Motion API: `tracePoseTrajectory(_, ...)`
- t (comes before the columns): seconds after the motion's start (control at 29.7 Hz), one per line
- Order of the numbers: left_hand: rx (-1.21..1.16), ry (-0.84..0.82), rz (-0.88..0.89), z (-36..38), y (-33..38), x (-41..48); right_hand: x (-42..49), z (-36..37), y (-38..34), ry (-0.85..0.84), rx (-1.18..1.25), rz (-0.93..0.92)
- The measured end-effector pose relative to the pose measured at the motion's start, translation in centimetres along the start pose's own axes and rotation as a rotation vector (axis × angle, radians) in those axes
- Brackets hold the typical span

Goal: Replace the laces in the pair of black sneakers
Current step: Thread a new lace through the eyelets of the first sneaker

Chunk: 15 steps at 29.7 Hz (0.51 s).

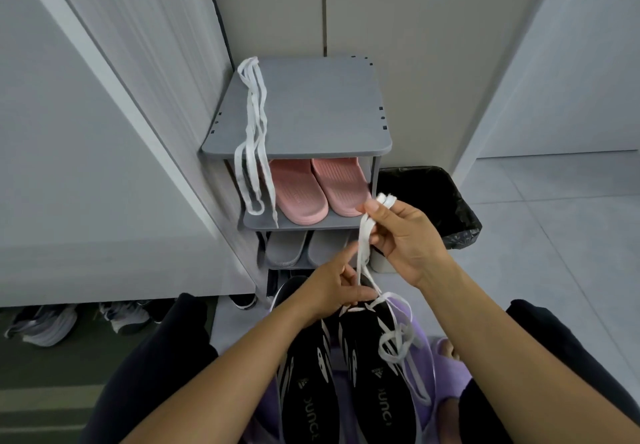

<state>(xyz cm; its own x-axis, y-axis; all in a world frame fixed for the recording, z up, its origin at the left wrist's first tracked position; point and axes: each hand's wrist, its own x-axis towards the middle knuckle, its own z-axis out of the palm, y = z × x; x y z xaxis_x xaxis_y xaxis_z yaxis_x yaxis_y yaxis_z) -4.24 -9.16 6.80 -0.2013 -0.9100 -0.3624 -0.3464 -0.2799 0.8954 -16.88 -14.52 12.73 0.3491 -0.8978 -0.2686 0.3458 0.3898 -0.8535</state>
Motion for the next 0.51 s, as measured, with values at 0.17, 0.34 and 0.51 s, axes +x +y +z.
tracePoseTrajectory(0.17, 0.02, -0.077, -0.024, 0.3, -0.1, 0.5, 0.9, -0.1, -0.2, 0.024, 0.055, -0.029)
tracePoseTrajectory(0.34, -0.075, 0.076, -0.05, -0.1, -1.2, 0.7, 1.7, -2.3, 0.7, 0.097, -0.581, 0.096)
tracePoseTrajectory(0.51, -0.105, 0.164, -0.06, -0.3, -1.5, 0.5, 0.2, -3.8, 2.5, -0.249, -1.178, 0.329)
